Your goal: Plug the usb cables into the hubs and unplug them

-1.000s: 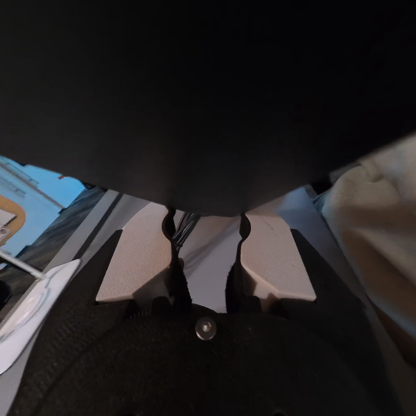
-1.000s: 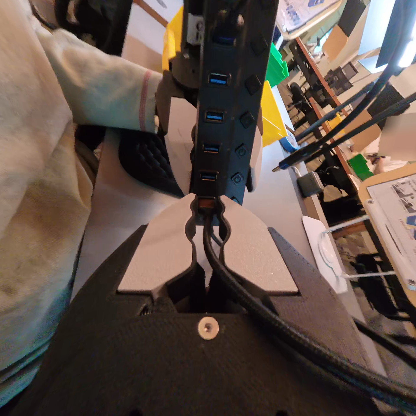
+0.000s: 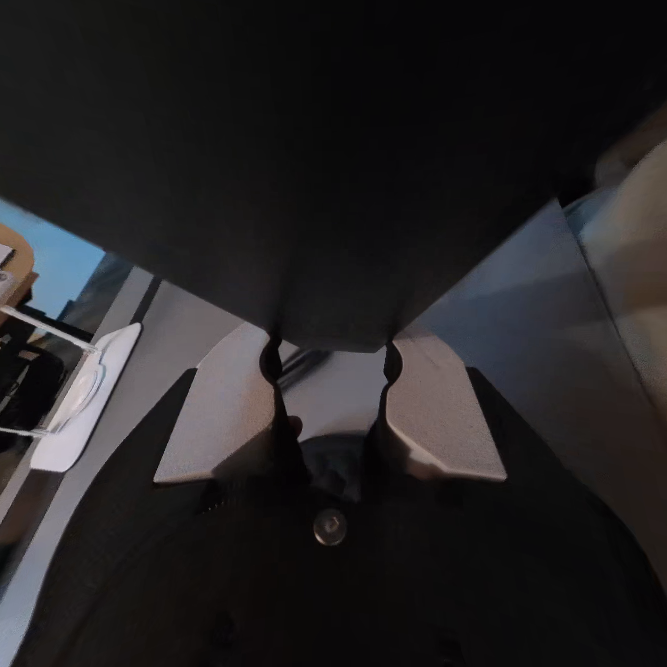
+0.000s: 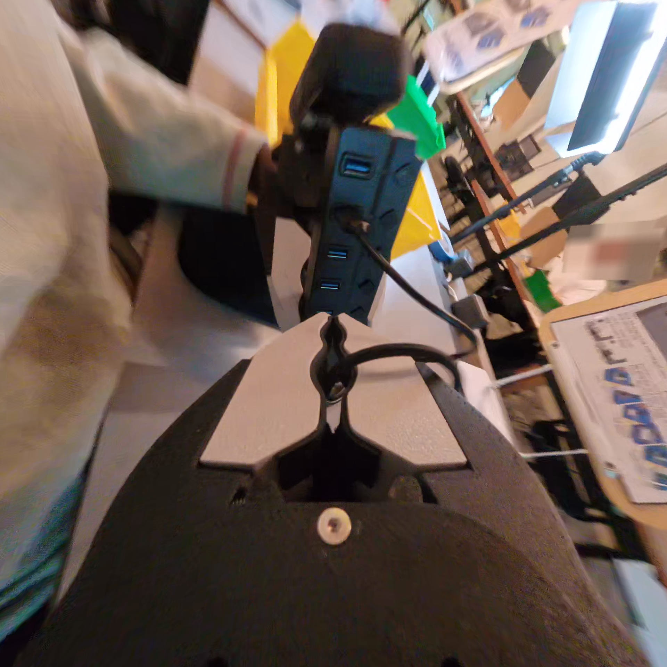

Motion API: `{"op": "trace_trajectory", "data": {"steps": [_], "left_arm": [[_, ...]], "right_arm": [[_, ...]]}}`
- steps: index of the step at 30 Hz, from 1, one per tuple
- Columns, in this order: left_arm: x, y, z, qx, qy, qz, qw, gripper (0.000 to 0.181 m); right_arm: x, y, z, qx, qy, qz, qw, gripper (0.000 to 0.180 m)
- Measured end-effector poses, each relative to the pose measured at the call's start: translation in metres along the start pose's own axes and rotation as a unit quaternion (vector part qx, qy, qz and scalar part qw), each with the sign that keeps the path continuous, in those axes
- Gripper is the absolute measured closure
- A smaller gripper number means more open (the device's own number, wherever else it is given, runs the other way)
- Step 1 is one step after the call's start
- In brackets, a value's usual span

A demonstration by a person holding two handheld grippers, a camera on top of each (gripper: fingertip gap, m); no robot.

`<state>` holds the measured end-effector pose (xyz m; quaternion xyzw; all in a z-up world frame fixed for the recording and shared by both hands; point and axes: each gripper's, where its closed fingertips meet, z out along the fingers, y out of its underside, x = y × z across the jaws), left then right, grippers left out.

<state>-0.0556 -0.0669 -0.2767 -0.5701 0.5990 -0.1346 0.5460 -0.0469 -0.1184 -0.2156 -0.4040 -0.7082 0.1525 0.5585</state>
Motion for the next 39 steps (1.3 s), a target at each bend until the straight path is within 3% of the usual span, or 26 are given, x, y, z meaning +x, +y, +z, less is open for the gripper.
{"op": "trace_trajectory", "data": {"steps": [6, 8, 10, 16, 20, 23, 29, 33, 39], "left_arm": [[-0.02, -0.035, -0.021, 0.132, -0.047, -0.032, 0.99, 0.125], [-0.028, -0.035, -0.021, 0.138, -0.078, -0.03, 0.987, 0.125], [-0.037, -0.036, -0.02, 0.135, -0.122, -0.014, 0.983, 0.124], [-0.053, -0.038, -0.017, 0.116, -0.207, -0.009, 0.971, 0.124], [-0.059, -0.041, -0.016, 0.127, -0.229, -0.045, 0.964, 0.124], [-0.054, -0.053, -0.012, 0.153, -0.229, -0.049, 0.96, 0.123], [-0.05, -0.06, -0.007, 0.167, -0.249, -0.026, 0.954, 0.116], [-0.043, -0.076, -0.009, 0.212, -0.251, -0.016, 0.944, 0.109], [-0.035, -0.078, -0.007, 0.179, -0.256, 0.059, 0.948, 0.115]], "right_arm": [[0.018, 0.011, -0.02, 0.099, -0.03, 0.158, 0.982, 0.18], [0.029, 0.009, -0.019, 0.137, -0.014, 0.217, 0.966, 0.153], [0.044, 0.015, -0.015, 0.142, 0.029, 0.275, 0.95, 0.148], [0.052, 0.042, 0.017, 0.121, 0.05, 0.453, 0.882, 0.13], [0.06, 0.033, 0.027, 0.21, 0.063, 0.519, 0.826, 0.142], [0.064, 0.038, 0.03, 0.228, 0.097, 0.518, 0.819, 0.167], [0.069, 0.023, 0.01, 0.241, 0.119, 0.46, 0.846, 0.171], [0.058, 0.014, 0.019, 0.26, 0.064, 0.486, 0.832, 0.171], [0.056, 0.012, 0.014, 0.286, 0.037, 0.488, 0.824, 0.173]]}}
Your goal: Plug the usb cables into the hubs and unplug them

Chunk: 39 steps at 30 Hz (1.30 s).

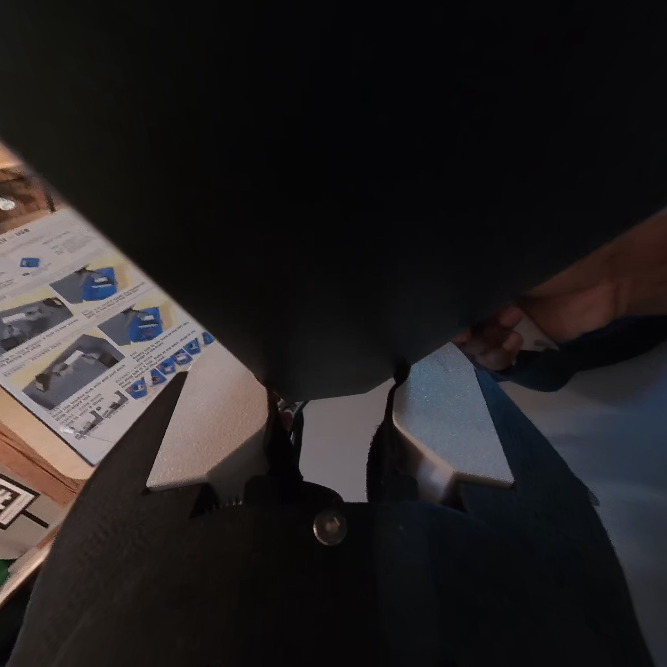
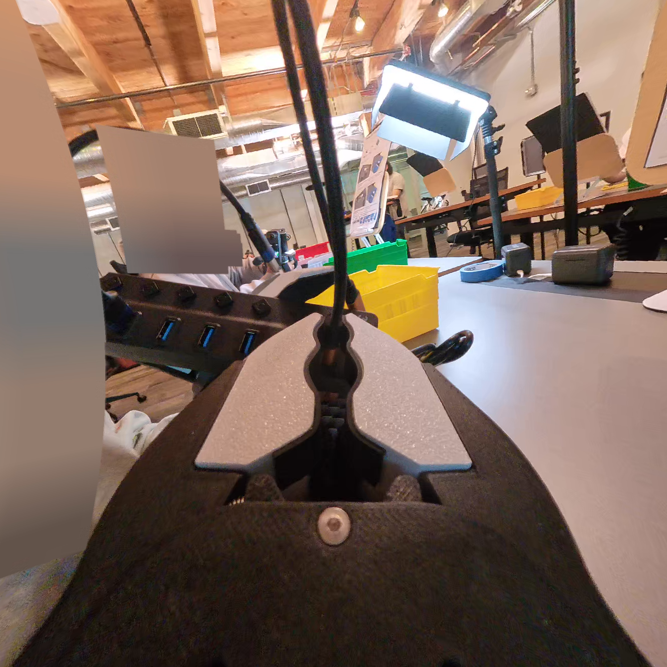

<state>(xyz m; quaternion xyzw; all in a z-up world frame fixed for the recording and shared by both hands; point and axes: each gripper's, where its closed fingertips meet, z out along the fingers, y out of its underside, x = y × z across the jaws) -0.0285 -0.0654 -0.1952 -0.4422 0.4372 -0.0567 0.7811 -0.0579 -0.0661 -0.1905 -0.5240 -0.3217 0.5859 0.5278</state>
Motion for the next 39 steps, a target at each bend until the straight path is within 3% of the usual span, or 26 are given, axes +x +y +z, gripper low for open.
{"op": "trace_trajectory", "data": {"steps": [2, 3, 6, 8, 13, 19, 25, 27, 30, 31, 37, 39], "left_arm": [[0.002, 0.006, 0.002, -0.022, 0.014, -0.022, 0.999, 0.116], [0.006, 0.017, 0.002, -0.055, 0.032, -0.031, 0.998, 0.115], [0.017, 0.054, -0.003, -0.143, 0.062, -0.042, 0.987, 0.114], [0.005, 0.038, -0.003, -0.099, 0.039, -0.059, 0.993, 0.115], [-0.015, 0.023, -0.007, -0.041, 0.009, -0.131, 0.99, 0.115], [-0.028, 0.015, -0.011, 0.006, -0.008, -0.191, 0.982, 0.114], [-0.03, 0.016, -0.01, 0.005, -0.017, -0.195, 0.981, 0.114], [-0.03, 0.015, -0.01, 0.009, -0.018, -0.196, 0.98, 0.114], [-0.031, 0.013, -0.011, 0.015, -0.02, -0.197, 0.98, 0.114], [-0.032, 0.013, -0.011, 0.016, -0.022, -0.199, 0.98, 0.114], [-0.034, 0.012, -0.012, 0.024, -0.02, -0.218, 0.975, 0.113], [-0.035, 0.013, -0.012, 0.026, -0.02, -0.222, 0.974, 0.114]], "right_arm": [[0.007, 0.002, 0.0, 0.01, 0.008, 0.015, 1.0, 0.172], [0.019, -0.015, -0.01, 0.07, 0.038, 0.017, 0.997, 0.173], [0.051, -0.074, -0.074, 0.166, 0.151, -0.062, 0.972, 0.173], [0.053, -0.082, -0.093, 0.134, 0.173, -0.096, 0.971, 0.172], [0.053, -0.075, -0.096, 0.032, 0.177, -0.13, 0.975, 0.172], [0.07, -0.092, -0.145, -0.038, 0.295, -0.189, 0.936, 0.172], [0.101, -0.132, -0.248, -0.035, 0.483, -0.206, 0.85, 0.172], [0.108, -0.152, -0.284, -0.047, 0.558, -0.234, 0.795, 0.172], [0.117, -0.167, -0.333, -0.131, 0.66, -0.292, 0.68, 0.172], [0.119, -0.165, -0.34, -0.167, 0.669, -0.306, 0.656, 0.172], [0.143, -0.12, -0.355, -0.356, 0.648, -0.324, 0.59, 0.169], [0.154, -0.1, -0.357, -0.4, 0.632, -0.3, 0.593, 0.15]]}}
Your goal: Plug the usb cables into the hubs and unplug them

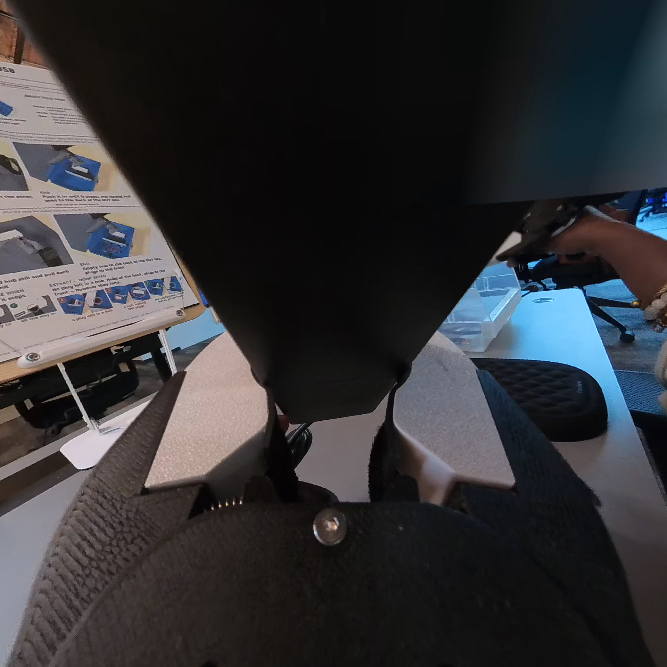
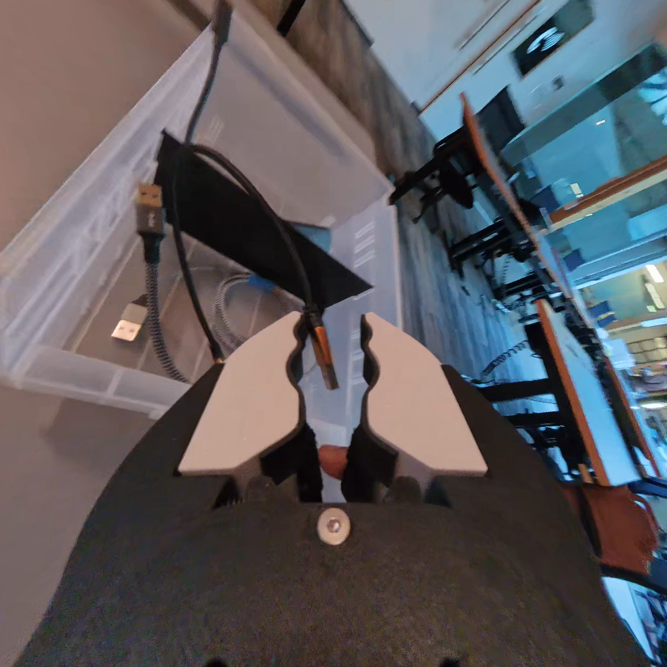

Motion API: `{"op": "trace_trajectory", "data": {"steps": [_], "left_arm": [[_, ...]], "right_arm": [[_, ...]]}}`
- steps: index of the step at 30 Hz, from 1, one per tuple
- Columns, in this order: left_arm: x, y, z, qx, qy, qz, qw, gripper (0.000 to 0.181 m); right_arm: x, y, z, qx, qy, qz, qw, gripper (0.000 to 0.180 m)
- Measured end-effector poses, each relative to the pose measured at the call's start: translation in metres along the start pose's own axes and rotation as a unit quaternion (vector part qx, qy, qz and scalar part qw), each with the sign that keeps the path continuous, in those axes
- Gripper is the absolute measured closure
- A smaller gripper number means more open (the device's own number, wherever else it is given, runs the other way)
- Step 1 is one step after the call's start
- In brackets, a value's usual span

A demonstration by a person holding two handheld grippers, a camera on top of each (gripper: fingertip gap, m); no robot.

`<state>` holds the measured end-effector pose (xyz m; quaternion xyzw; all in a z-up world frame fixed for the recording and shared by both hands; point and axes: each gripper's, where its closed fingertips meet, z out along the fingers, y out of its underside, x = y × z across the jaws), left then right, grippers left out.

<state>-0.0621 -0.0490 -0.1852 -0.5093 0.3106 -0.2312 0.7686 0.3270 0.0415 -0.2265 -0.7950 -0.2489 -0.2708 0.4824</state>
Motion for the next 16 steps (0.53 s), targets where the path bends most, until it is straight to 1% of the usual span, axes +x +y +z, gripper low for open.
{"op": "trace_trajectory", "data": {"steps": [3, 5, 7, 8, 9, 11, 12, 13, 14, 15, 16], "left_arm": [[0.0, 0.0, 0.0, 0.0, 0.004, -0.007, 1.0, 0.113], [0.0, 0.001, 0.0, 0.0, 0.006, -0.016, 1.0, 0.114], [0.0, 0.001, 0.0, 0.002, 0.01, -0.031, 0.999, 0.113], [-0.001, 0.0, 0.0, 0.004, 0.013, -0.04, 0.999, 0.114], [-0.001, -0.001, 0.0, 0.007, 0.017, -0.05, 0.999, 0.114], [0.0, -0.004, -0.001, 0.02, 0.028, -0.073, 0.997, 0.113], [-0.002, -0.006, -0.002, 0.026, 0.029, -0.085, 0.996, 0.113], [-0.003, -0.007, -0.002, 0.029, 0.028, -0.094, 0.995, 0.113], [-0.005, -0.007, -0.003, 0.031, 0.026, -0.1, 0.994, 0.113], [-0.007, -0.006, -0.003, 0.03, 0.025, -0.105, 0.994, 0.113], [-0.006, -0.005, -0.003, 0.026, 0.025, -0.105, 0.994, 0.113]], "right_arm": [[-0.014, -0.001, 0.008, 0.0, -0.042, 0.042, 0.998, 0.133], [-0.013, -0.015, 0.003, 0.044, -0.042, 0.097, 0.993, 0.128], [-0.011, -0.033, -0.005, 0.106, -0.04, 0.145, 0.983, 0.127], [-0.007, -0.037, -0.008, 0.118, -0.027, 0.151, 0.981, 0.129], [-0.005, -0.034, -0.009, 0.102, -0.009, 0.134, 0.986, 0.131], [-0.009, -0.03, -0.013, 0.049, 0.0, 0.079, 0.996, 0.129], [-0.016, -0.042, -0.019, 0.069, -0.015, 0.074, 0.995, 0.129], [-0.027, -0.065, -0.029, 0.126, -0.049, 0.087, 0.987, 0.13], [-0.044, -0.094, -0.046, 0.201, -0.1, 0.109, 0.968, 0.134], [-0.064, -0.124, -0.069, 0.279, -0.166, 0.13, 0.937, 0.138], [-0.089, -0.151, -0.097, 0.35, -0.241, 0.142, 0.894, 0.141]]}}
